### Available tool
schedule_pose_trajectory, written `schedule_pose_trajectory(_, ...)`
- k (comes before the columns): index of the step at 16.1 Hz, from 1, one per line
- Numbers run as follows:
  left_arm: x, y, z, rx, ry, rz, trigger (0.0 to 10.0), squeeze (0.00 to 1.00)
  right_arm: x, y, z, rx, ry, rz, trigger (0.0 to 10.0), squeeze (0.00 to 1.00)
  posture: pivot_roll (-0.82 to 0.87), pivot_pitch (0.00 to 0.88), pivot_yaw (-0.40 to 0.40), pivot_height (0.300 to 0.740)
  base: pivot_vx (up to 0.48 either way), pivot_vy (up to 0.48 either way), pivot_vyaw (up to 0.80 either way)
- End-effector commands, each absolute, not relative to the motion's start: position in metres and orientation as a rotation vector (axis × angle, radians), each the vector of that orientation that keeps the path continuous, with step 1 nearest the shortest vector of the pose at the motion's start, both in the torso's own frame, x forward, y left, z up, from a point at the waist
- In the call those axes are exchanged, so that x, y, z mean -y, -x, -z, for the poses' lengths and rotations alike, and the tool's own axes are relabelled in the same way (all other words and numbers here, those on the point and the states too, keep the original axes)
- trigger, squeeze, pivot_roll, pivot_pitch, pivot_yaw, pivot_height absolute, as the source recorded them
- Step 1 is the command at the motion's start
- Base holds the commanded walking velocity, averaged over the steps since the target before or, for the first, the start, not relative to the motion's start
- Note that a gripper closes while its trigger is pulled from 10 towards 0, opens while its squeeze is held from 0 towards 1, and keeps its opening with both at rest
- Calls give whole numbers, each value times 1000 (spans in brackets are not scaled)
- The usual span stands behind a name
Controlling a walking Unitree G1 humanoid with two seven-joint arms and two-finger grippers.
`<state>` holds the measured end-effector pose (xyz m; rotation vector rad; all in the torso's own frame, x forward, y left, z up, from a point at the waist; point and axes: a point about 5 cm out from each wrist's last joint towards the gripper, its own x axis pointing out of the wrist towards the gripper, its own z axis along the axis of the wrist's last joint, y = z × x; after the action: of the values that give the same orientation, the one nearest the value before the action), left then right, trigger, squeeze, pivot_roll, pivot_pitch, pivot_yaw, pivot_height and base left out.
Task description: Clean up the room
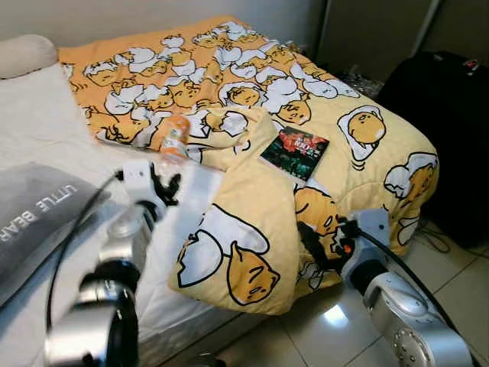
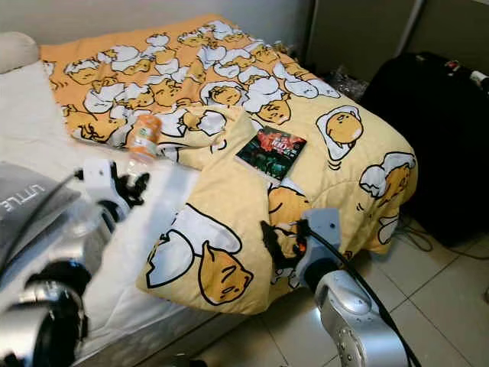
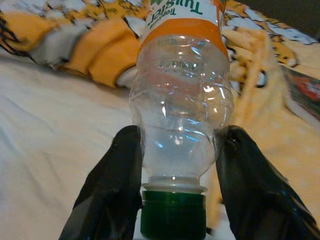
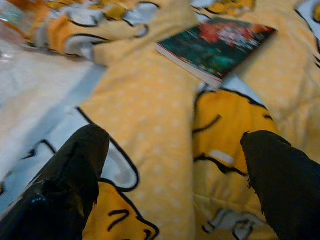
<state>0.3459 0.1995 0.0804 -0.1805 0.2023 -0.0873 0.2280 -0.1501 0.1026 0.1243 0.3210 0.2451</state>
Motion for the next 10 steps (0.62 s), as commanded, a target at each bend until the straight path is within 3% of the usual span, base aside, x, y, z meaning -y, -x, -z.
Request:
schedule_pose_trajectory(1, -201, -346, -91, -147, 200, 93, 0, 0, 152, -232, -101, -313, -120, -211, 10000, 0, -66, 0, 73, 740, 0, 0, 0)
schedule_pose_trajectory(3, -197, -333, -96, -108, 192, 98, 0, 0, 149, -236, -102, -286, -113, -220, 10000, 0, -60, 0, 71, 740, 0, 0, 0)
schedule_pose_trajectory(9, -190, -283, -121, -4, 61, 78, 0, 0, 148, -245, -103, -241, -105, -234, 10000, 0, -18, 0, 58, 740, 0, 0, 789)
schedule_pose_trajectory(10, -188, -276, -124, -18, 30, 85, 431, 0, 149, -248, -104, -229, -127, -233, 10000, 0, -5, 0, 52, 740, 0, 0, 800)
